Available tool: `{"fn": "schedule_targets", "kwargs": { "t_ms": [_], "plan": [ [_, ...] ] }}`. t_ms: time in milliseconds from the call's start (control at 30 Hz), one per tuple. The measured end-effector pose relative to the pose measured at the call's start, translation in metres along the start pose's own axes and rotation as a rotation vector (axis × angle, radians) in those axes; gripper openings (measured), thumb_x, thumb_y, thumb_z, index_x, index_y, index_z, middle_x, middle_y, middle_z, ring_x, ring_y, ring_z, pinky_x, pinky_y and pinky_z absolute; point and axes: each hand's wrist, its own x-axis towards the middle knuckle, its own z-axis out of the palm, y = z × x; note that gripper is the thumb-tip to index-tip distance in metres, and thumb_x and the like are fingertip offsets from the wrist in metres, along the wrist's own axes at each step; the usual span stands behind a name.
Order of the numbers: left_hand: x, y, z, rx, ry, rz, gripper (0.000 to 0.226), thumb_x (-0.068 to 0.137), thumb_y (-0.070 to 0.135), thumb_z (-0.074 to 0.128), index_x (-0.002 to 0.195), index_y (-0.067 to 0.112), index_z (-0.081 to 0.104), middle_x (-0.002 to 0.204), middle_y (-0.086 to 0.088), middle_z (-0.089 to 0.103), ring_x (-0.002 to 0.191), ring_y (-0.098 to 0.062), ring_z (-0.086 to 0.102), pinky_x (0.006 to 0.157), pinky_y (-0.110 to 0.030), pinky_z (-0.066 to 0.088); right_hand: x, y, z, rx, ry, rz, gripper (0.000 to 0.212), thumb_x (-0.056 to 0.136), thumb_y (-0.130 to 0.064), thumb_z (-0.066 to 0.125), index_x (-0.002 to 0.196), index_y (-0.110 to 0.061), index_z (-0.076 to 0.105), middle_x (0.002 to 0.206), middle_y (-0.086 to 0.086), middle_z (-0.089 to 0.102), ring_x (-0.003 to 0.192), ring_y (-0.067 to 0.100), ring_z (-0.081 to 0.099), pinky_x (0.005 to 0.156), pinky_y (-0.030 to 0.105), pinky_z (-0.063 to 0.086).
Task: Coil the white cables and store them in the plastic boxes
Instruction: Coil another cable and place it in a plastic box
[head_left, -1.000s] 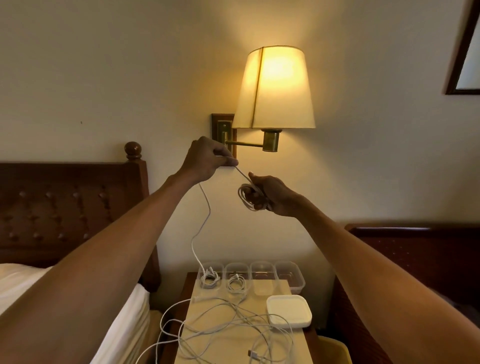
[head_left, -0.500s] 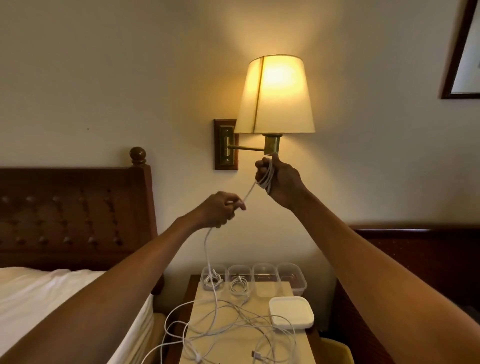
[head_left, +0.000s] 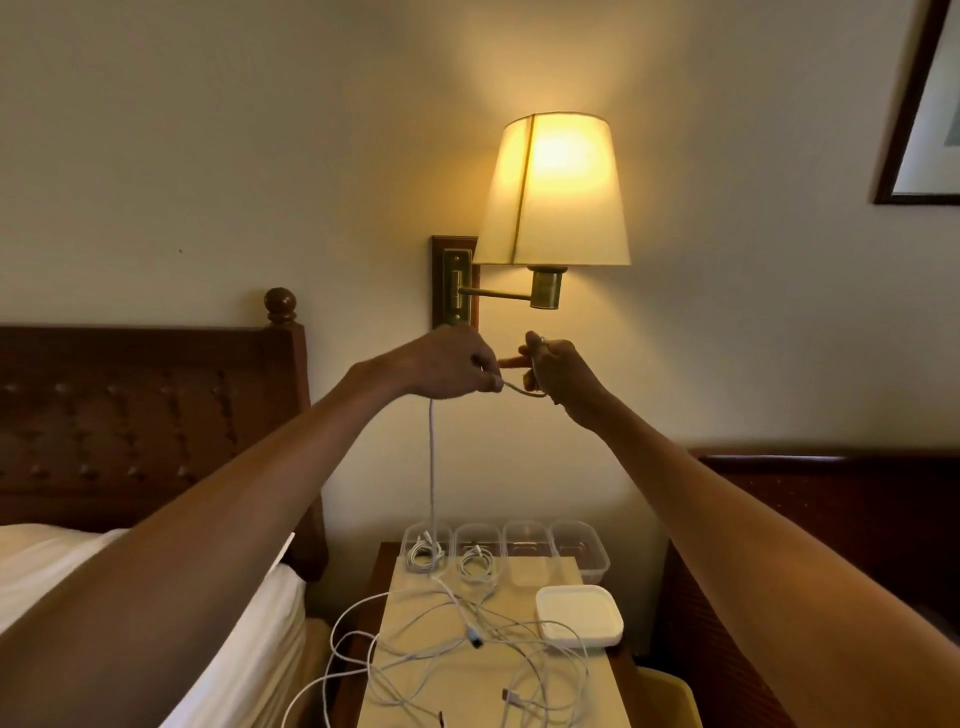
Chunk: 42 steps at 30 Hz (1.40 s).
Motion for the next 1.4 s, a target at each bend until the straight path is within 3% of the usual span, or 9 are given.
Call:
{"fn": "schedule_targets", "kwargs": {
  "t_ms": [233, 300, 400, 533, 733, 867, 1000, 1167, 1400],
  "plan": [
    [-0.008, -0.004, -0.034, -0.139, 0.197, 0.009, 0.015, 0.088, 0.024, 0.072, 0.1, 0.015, 0.076, 0.095, 0.006, 0.072, 0.089, -0.004, 0.063, 0.074, -0.025, 0.049, -0.008, -0.002, 0.008, -0.035, -0.202, 0.068, 0.038, 0.106, -0.028, 0.032, 0.092, -0.005, 0.058, 0.082, 0.008, 0.067, 0.07, 0.015, 0.066, 0.061, 0.018, 0.048],
    [-0.011, -0.006, -0.043, -0.246, 0.213, -0.024, 0.016, 0.089, 0.024, 0.072, 0.102, 0.016, 0.076, 0.094, 0.008, 0.071, 0.081, 0.001, 0.062, 0.065, -0.02, 0.045, -0.008, 0.004, 0.009, 0.028, -0.219, 0.125, 0.036, 0.106, -0.026, 0.032, 0.09, -0.005, 0.056, 0.085, 0.01, 0.067, 0.072, 0.017, 0.065, 0.062, 0.021, 0.048],
    [-0.016, -0.01, -0.046, -0.257, 0.124, -0.08, 0.016, 0.09, 0.023, 0.07, 0.103, 0.016, 0.075, 0.092, 0.01, 0.068, 0.072, 0.002, 0.058, 0.06, -0.018, 0.041, -0.003, 0.013, 0.007, 0.235, -0.153, 0.206, 0.034, 0.106, -0.027, 0.033, 0.092, -0.006, 0.054, 0.083, 0.01, 0.065, 0.072, 0.018, 0.062, 0.063, 0.024, 0.047],
    [-0.014, -0.026, -0.029, -0.115, 0.148, -0.152, 0.01, 0.088, 0.023, 0.071, 0.096, 0.019, 0.075, 0.109, 0.001, 0.069, 0.104, -0.012, 0.059, 0.082, -0.03, 0.045, 0.001, 0.012, 0.004, 0.628, -0.186, 0.251, 0.03, 0.106, -0.027, 0.033, 0.092, -0.009, 0.052, 0.074, 0.006, 0.06, 0.061, 0.013, 0.053, 0.058, 0.021, 0.047],
    [-0.017, -0.045, 0.023, 0.013, -0.016, -0.269, 0.016, 0.089, 0.018, 0.071, 0.104, 0.012, 0.076, 0.097, -0.003, 0.073, 0.084, -0.013, 0.067, 0.075, -0.027, 0.054, 0.007, -0.004, 0.009, 1.028, -0.214, 0.173, 0.028, 0.106, -0.026, 0.031, 0.093, -0.011, 0.052, 0.081, 0.006, 0.066, 0.07, 0.014, 0.064, 0.072, 0.024, 0.052],
    [-0.015, -0.03, 0.04, -0.082, -0.136, -0.19, 0.014, 0.091, 0.016, 0.069, 0.102, 0.013, 0.077, 0.086, 0.003, 0.073, 0.083, -0.01, 0.066, 0.072, -0.021, 0.049, 0.014, -0.002, 0.015, 0.619, -0.132, 0.075, 0.025, 0.106, -0.021, 0.034, 0.099, -0.006, 0.054, 0.122, 0.019, 0.064, 0.111, 0.029, 0.063, 0.087, 0.031, 0.052],
    [-0.007, -0.013, 0.011, -0.104, -0.14, -0.092, 0.013, 0.09, 0.017, 0.067, 0.097, 0.018, 0.078, 0.082, 0.009, 0.073, 0.083, -0.006, 0.066, 0.075, -0.024, 0.048, 0.002, 0.008, 0.015, -0.032, -0.22, 0.026, 0.027, 0.106, -0.014, 0.034, 0.108, 0.006, 0.053, 0.11, 0.018, 0.062, 0.091, 0.019, 0.064, 0.064, 0.014, 0.05],
    [-0.002, -0.003, -0.019, -0.027, -0.078, -0.03, 0.015, 0.092, 0.021, 0.067, 0.101, 0.014, 0.077, 0.08, 0.008, 0.07, 0.079, -0.005, 0.063, 0.069, -0.023, 0.042, -0.006, 0.013, 0.02, -0.1, -0.442, 0.142, 0.039, 0.107, -0.021, 0.026, 0.099, 0.003, 0.056, 0.089, 0.012, 0.073, 0.078, 0.021, 0.071, 0.082, 0.034, 0.049],
    [-0.006, -0.034, -0.021, -0.117, 0.13, -0.085, 0.015, 0.085, 0.025, 0.076, 0.097, 0.015, 0.078, 0.086, 0.002, 0.073, 0.085, -0.013, 0.066, 0.079, -0.036, 0.055, -0.015, -0.001, 0.029, 0.196, -0.37, 0.278, 0.05, 0.104, -0.046, 0.029, 0.084, -0.007, 0.053, 0.054, -0.001, 0.047, 0.045, 0.009, 0.044, 0.055, 0.024, 0.04]
  ]
}}
